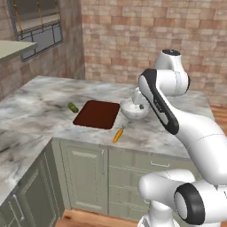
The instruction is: Place the two vegetables and bowl onto the tray for setting up a vegetable dip station.
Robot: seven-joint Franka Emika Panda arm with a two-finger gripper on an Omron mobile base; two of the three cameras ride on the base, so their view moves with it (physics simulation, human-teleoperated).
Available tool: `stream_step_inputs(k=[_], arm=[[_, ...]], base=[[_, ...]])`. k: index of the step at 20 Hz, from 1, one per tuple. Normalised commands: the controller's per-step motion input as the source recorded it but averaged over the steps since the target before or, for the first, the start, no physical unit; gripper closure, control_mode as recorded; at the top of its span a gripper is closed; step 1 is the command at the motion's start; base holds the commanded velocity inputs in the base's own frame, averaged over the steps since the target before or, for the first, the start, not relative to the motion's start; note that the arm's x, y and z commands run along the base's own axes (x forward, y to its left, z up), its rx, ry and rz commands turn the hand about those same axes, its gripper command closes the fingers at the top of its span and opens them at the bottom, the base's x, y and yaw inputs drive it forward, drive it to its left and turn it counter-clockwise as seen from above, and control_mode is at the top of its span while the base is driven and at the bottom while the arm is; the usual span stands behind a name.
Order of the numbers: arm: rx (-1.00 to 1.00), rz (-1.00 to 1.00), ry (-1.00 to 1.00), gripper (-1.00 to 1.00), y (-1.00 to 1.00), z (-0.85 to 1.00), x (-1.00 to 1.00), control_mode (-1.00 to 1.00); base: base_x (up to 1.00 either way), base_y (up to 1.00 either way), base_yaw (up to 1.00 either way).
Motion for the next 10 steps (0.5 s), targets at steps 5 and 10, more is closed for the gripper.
stream_step_inputs(k=[5, 10], arm=[[0.0, 0.0, 0.0, -1.0, 0.0, 0.0, 0.0, 1.0], [0.0, 0.0, 0.0, -1.0, 0.0, 0.0, 0.0, 1.0]], base=[[0.0, 0.47, -0.42], [0.01, 0.53, -0.33]])
